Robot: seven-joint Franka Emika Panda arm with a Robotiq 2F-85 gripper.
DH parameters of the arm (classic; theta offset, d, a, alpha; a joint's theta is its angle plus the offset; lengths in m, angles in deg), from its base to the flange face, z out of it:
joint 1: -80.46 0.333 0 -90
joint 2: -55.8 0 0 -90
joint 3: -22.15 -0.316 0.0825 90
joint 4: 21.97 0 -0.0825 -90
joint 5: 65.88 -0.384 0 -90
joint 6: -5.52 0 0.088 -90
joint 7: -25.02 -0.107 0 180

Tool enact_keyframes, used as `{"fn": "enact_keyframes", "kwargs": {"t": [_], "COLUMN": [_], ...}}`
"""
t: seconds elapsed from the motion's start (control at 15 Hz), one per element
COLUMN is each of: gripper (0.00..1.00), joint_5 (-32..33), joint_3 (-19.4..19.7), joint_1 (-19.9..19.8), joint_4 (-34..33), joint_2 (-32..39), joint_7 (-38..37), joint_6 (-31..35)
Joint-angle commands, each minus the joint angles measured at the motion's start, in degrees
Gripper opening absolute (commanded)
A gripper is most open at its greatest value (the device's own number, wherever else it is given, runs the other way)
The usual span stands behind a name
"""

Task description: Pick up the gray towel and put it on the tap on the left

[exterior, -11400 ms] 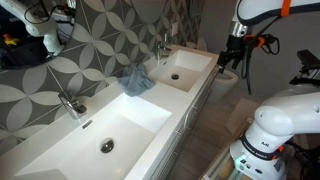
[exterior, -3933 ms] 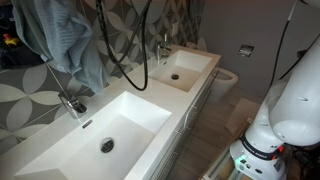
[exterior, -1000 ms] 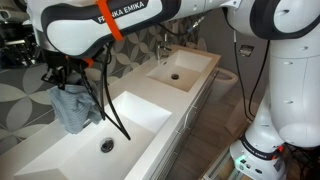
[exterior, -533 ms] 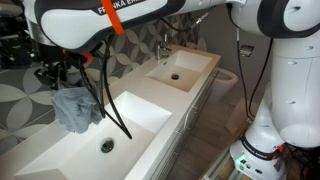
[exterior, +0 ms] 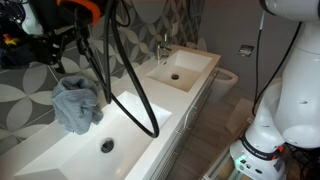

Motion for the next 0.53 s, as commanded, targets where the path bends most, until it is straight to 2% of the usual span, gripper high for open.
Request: {"fn": "enact_keyframes", "kwargs": {"t": [0.0, 0.13, 0.2, 0.27, 0.47], "gripper": [1.00, 1.00, 1.00, 1.00, 1.00], "joint_5": [-1.23, -3.25, -7.51, -2.66, -5.49], "joint_3": [-1.17, -2.35, -2.24, -2.74, -3.31], "joint_1": [0.34, 0.03, -0.21, -0.40, -0.59], "joint_4": [-0.29, -0.16, 1.11, -0.50, -0.18], "joint_2": [-3.93, -5.83, -7.35, -4.75, -6.40], "joint_7": [-4.94, -4.74, 0.39, -2.93, -1.10], "joint_6": [-9.67, -12.95, -10.68, -10.89, -10.87]}}
